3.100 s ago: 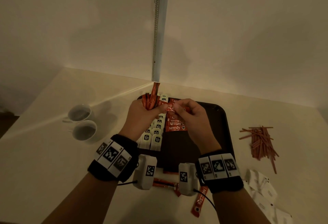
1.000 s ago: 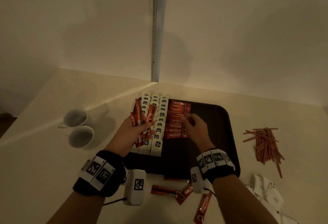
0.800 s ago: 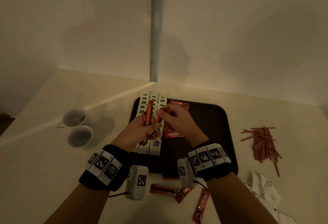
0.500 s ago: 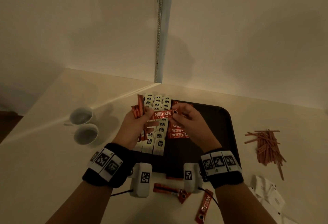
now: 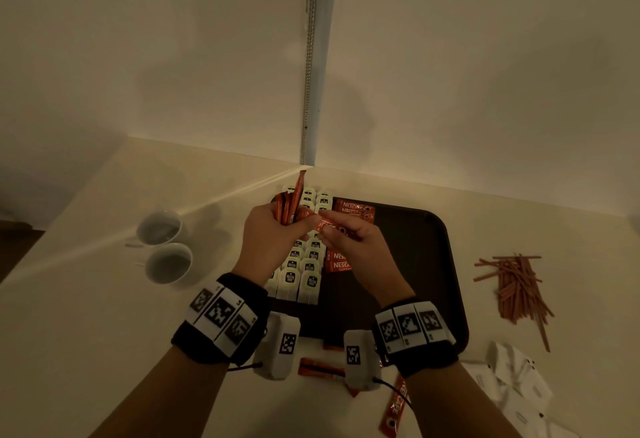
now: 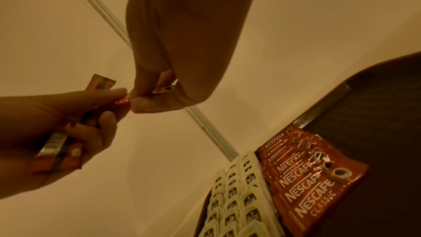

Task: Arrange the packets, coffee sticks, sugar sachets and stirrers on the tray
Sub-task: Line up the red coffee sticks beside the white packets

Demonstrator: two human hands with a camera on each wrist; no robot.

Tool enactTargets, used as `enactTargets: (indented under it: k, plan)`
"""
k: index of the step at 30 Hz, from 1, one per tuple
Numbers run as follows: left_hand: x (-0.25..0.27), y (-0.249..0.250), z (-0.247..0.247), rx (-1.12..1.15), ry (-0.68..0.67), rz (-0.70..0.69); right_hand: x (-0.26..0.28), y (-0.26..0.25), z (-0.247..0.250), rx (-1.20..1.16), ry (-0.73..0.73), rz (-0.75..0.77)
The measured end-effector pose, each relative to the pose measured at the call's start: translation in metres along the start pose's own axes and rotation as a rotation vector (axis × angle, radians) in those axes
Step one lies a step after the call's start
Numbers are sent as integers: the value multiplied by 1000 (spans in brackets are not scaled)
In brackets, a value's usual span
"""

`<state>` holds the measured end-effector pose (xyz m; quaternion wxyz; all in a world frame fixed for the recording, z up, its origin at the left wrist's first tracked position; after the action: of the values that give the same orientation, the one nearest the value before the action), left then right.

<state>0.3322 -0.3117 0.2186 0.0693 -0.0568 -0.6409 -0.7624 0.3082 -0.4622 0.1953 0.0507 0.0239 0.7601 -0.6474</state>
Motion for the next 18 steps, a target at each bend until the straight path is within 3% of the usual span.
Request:
enactTargets:
  k: [12,18]
  plan:
    - [-3,-16,4,278,32,182,1,-7,15,58,52,-23]
    - [-1,-19,7,238,-43,211,-1,-3,37,250,46,-82]
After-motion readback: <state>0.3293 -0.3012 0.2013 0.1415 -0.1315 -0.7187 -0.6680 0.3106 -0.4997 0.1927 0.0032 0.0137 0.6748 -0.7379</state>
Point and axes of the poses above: each hand's wrist, its own x-axis away from the middle knuckle, its own z-axis out of the back of the hand, y = z × x, the point moved 3 cm from there along -x, towards the middle knuckle, and after that the axes turned 8 degrees about z, right-handed, at the moved point
